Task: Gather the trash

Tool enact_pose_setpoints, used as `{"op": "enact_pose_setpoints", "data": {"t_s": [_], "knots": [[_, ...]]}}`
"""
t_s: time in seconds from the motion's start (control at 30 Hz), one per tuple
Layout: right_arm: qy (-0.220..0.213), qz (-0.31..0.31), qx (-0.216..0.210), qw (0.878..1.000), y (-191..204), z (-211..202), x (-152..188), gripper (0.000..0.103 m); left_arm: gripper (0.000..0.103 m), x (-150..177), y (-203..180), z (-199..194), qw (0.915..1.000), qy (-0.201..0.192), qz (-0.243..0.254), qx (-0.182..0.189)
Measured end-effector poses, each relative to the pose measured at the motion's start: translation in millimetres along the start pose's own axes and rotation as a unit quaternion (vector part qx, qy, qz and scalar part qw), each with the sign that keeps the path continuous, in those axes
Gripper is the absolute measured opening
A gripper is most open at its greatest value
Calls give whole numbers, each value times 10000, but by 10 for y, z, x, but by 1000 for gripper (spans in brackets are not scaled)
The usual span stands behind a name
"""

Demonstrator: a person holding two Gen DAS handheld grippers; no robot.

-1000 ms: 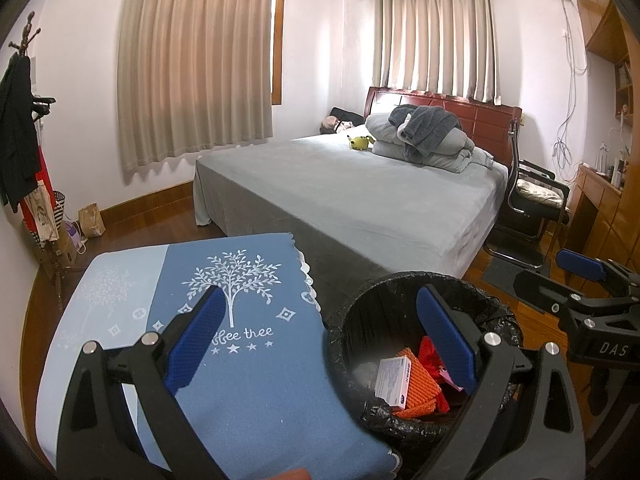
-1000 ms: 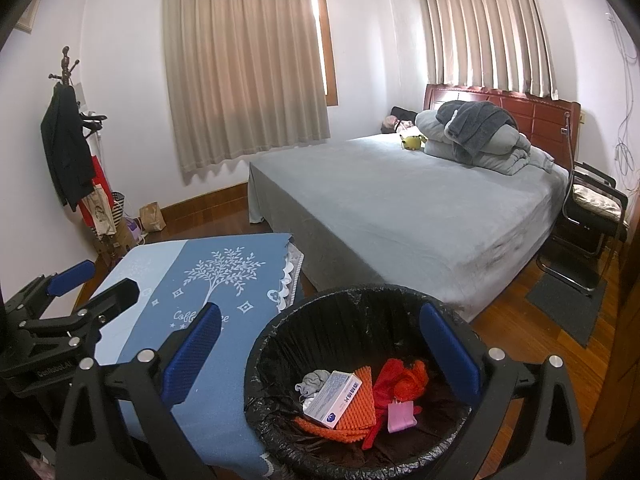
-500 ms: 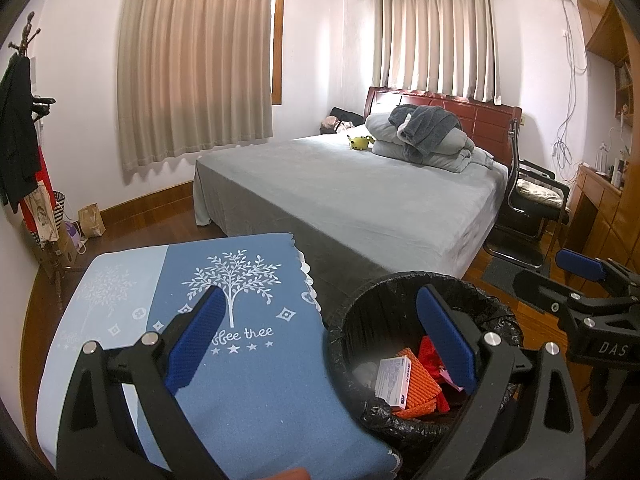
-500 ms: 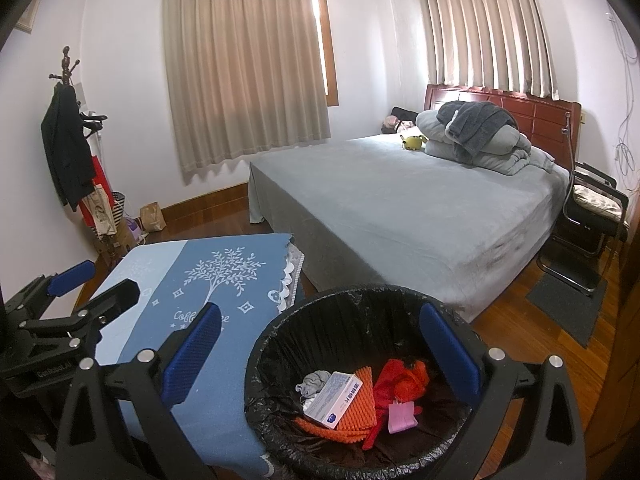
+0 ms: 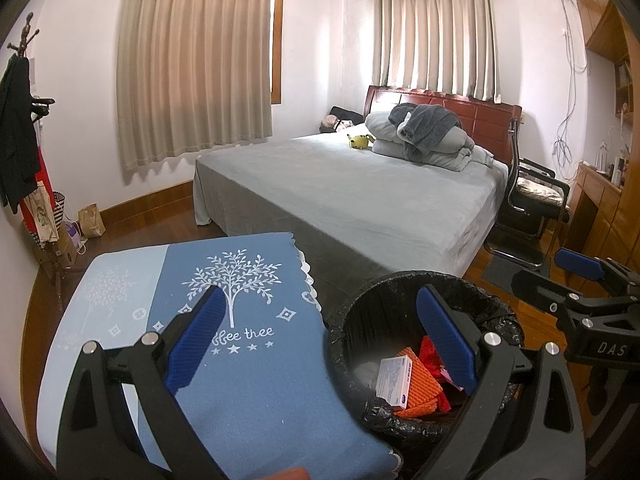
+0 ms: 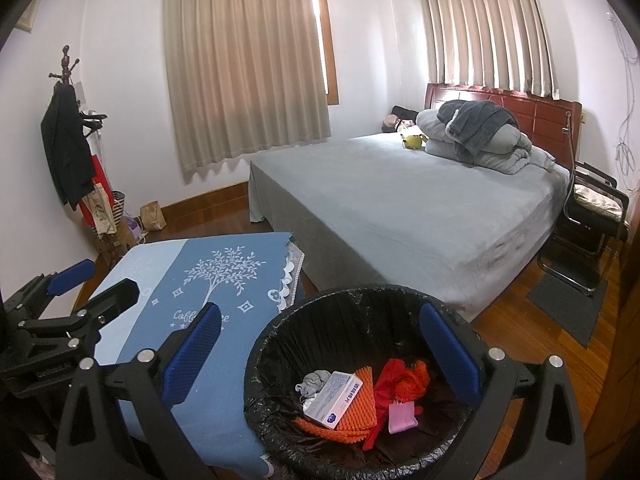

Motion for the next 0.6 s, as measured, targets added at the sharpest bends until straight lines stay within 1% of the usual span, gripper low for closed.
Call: {"op": "enact_pose_setpoints", "data": {"t_s": [0.33, 0.6], "knots": [[43, 5, -11, 10000, 3, 34, 41, 98, 94, 90, 37, 1, 10000, 56, -22, -1], [47, 3, -10, 10000, -8, 53, 56, 98, 94, 74, 31, 11, 10000, 52, -20, -2]]}}
Point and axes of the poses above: each gripper's, at about its wrist camera, not at the fingertips, and z roughly the way its jaws point, y to its left, x to its underside, the point moved 10 cm from there along z, roughly the way its jaws point, and after that the axes turned 11 degrees about -y, right-handed, at the moved point
